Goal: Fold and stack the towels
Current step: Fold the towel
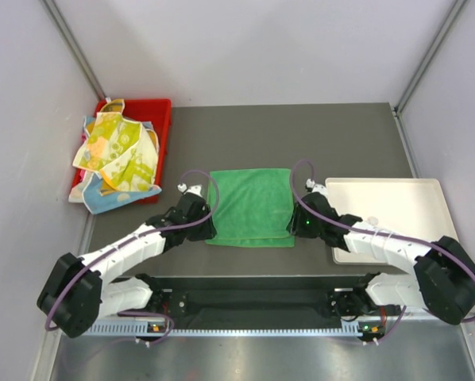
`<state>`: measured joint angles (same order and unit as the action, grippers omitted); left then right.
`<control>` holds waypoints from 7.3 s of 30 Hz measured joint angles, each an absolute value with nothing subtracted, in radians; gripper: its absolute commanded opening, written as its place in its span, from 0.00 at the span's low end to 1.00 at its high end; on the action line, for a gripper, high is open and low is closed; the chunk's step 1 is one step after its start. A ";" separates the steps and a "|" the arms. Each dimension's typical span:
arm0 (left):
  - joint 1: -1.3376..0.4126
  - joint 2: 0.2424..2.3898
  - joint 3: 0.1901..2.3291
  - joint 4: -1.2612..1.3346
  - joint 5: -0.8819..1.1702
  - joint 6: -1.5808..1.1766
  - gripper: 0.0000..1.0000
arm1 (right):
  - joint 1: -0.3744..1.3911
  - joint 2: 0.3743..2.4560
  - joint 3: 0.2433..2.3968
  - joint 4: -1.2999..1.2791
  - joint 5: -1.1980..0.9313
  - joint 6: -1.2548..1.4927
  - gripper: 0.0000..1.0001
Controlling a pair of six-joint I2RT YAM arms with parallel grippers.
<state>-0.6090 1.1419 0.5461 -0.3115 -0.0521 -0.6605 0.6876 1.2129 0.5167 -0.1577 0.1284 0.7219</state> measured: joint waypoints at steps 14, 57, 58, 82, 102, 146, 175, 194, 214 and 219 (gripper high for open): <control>-0.611 1.163 0.546 -0.347 -0.133 -0.709 0.42 | 0.694 1.215 0.509 -0.157 0.131 0.737 0.30; -0.611 1.206 0.580 -0.388 -0.177 -0.689 0.03 | 0.699 1.182 0.509 -0.167 0.131 0.736 0.06; -0.611 1.206 0.582 -0.392 -0.177 -0.689 0.02 | 0.699 1.181 0.509 -0.168 0.131 0.736 0.06; -0.611 1.128 0.630 -0.454 -0.169 -0.678 0.00 | 0.702 1.112 0.509 -0.216 0.131 0.736 0.00; -0.611 1.045 0.639 -0.504 -0.165 -0.683 0.00 | 0.759 1.026 0.508 -0.278 0.165 0.756 0.00; -0.410 1.528 1.028 -0.363 -0.179 -0.562 0.35 | 0.515 1.453 0.983 -0.286 0.171 0.501 0.32; -0.313 1.880 1.285 -0.279 0.010 -0.484 0.31 | 0.560 1.580 0.923 -0.224 0.104 0.490 0.31; -0.310 1.884 1.280 -0.303 -0.016 -0.484 0.30 | 0.589 1.577 0.883 -0.196 0.099 0.535 0.25; -0.310 1.911 1.280 -0.297 0.006 -0.499 0.09 | 0.594 1.582 0.857 -0.187 0.083 0.544 0.24; -0.310 1.916 1.280 -0.295 0.010 -0.499 0.00 | 0.594 1.588 0.857 -0.187 0.083 0.544 0.22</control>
